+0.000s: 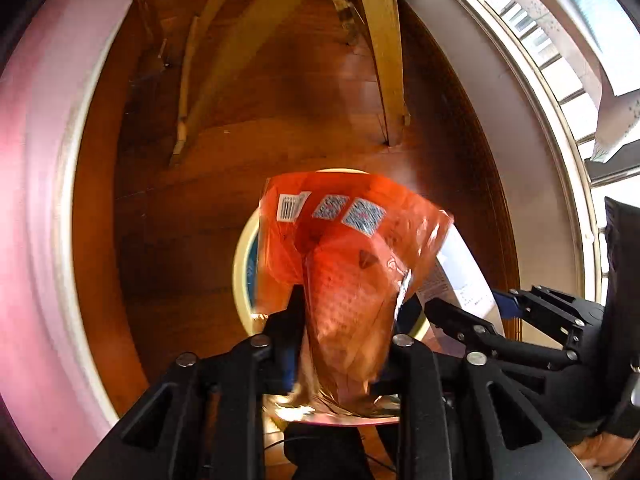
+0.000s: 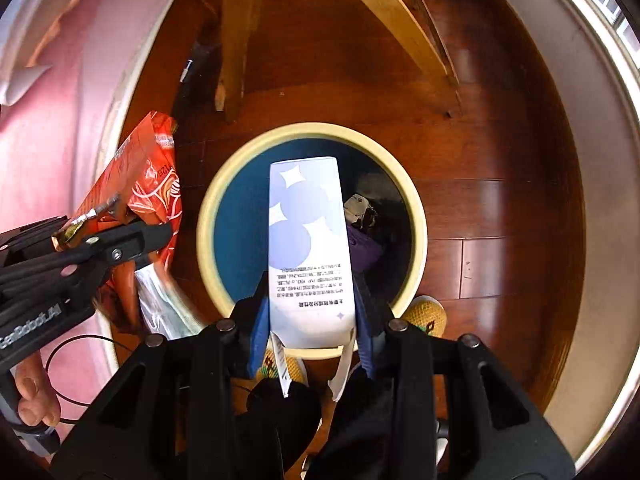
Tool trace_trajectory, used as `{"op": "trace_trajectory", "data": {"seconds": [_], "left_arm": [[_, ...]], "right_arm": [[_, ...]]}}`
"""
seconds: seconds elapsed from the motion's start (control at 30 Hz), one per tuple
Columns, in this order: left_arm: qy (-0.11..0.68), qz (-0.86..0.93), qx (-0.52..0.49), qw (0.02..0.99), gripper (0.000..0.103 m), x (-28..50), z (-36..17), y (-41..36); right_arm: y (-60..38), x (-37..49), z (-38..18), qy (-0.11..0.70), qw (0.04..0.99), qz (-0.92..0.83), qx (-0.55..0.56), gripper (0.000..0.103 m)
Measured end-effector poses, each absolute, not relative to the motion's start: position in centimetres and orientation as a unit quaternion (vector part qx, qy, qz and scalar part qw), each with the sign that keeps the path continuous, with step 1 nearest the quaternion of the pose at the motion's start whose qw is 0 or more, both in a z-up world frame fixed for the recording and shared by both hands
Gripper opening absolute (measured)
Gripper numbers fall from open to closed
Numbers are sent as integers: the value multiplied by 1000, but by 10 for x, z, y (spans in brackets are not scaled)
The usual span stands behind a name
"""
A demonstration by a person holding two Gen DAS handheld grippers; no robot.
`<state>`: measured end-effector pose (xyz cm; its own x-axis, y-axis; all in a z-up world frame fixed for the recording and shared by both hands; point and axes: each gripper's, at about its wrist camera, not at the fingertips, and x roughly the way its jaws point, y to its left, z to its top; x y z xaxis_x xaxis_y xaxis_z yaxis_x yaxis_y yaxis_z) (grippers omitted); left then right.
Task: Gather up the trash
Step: 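Open both tools to drop the bag and carton into the bin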
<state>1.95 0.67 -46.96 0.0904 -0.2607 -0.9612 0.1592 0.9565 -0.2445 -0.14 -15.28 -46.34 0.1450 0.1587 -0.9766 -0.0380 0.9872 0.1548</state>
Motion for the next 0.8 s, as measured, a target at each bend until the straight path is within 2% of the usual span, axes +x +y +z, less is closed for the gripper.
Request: {"op": "trace_trajectory", "data": {"seconds": [0.03,0.07,0.1,0.13,0.2,0.4,0.8], "left_arm": [[661,-146,-42,735,52,22,-476,5],[664,-147,-45,732,60,23,-481,6],[665,-148,-46,730,68,25,-485,6],[665,-149,-46,731,76,27,-487,4],[663,-146,-36,733,89,31,-493,6],[652,-143,-35,744,90,39,-497,21],[638,-131,-27,759,90,43,-471,23]], "right_arm": [[-158,1,-471,650,755,69,54,33],[-161,2,-476,649,755,72,61,39],[-165,3,-484,650,754,72,64,49],[-168,5,-488,650,754,73,66,64],[-170,6,-492,647,755,77,70,66],[-175,10,-494,641,761,76,71,67],[-178,14,-477,641,761,74,65,67]]}}
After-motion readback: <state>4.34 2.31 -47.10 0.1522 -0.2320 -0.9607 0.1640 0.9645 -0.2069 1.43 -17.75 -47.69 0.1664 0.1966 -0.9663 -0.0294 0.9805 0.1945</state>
